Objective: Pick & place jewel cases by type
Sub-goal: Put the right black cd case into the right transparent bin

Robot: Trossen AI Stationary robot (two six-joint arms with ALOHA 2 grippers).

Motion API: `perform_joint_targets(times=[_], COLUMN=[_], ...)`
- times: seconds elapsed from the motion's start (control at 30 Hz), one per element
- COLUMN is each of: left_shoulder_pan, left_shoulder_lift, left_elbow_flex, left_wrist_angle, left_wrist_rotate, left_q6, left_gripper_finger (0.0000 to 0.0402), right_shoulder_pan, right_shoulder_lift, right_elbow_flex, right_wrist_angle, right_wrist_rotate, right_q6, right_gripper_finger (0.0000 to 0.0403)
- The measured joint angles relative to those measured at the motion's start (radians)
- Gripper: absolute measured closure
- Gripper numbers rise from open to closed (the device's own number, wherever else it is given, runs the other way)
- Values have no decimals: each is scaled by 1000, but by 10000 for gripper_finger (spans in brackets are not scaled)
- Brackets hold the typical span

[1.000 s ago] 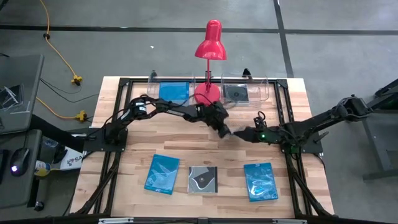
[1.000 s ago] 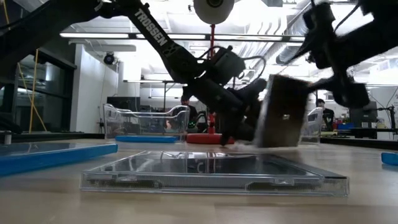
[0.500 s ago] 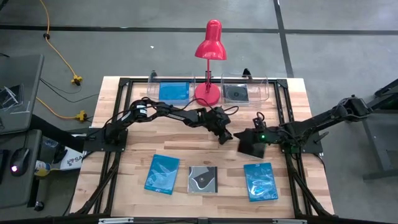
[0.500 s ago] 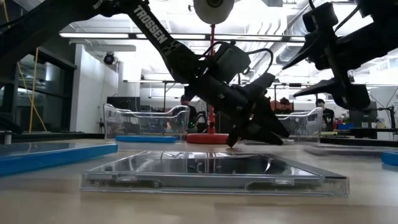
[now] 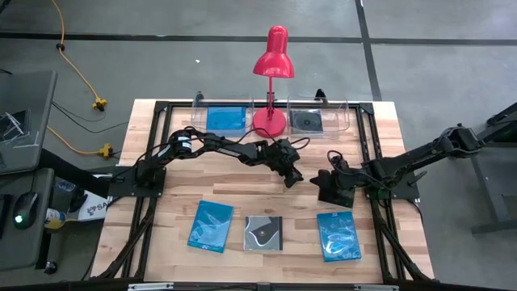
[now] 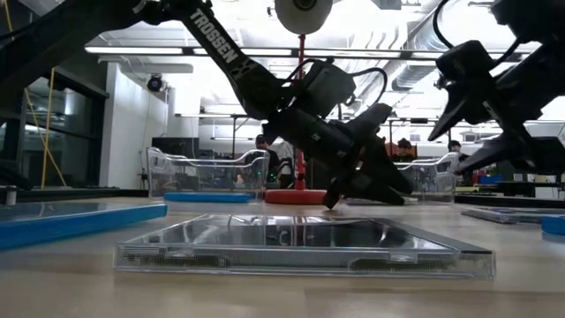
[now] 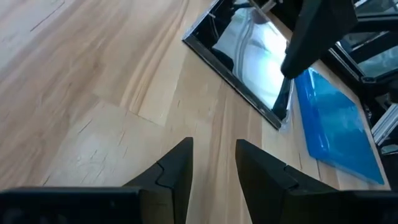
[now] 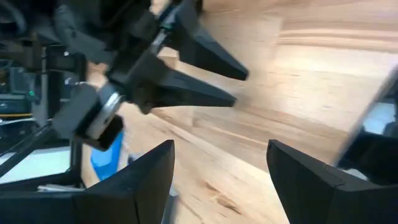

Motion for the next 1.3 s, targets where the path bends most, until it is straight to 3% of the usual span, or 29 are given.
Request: perform_joint_targets(times=[0.3, 0.53, 0.67, 0.77, 1.07, 1.3], left_shoulder_pan=[27, 41, 39, 34, 33, 33], left_shoulder_lift=[1, 1, 3, 5, 5, 5], left_elbow_flex=[0, 0, -1, -2, -2, -2], left_wrist_angle=[11, 20, 63, 116, 164, 168], left_wrist_rotate=[94, 125, 141, 144, 222, 225], left_q6=[-7, -10, -39, -83, -177, -176], left_gripper_finger=[282, 282, 282, 282, 282, 282], right_shoulder_pan=[-3, -42, -44, -26, 134, 271], right_shoulder_lift=[-156, -206, -164, -108, 66, 177], right_elbow_flex=[22, 297, 477, 538, 463, 444], right_wrist_angle=[-108, -652, -992, -1143, -1158, -1136], right_wrist_rotate=[38, 33, -8, -70, -253, -316], right_q6=[-17, -63, 1, 66, 276, 410], right_gripper_finger=[163, 163, 163, 163, 163, 163])
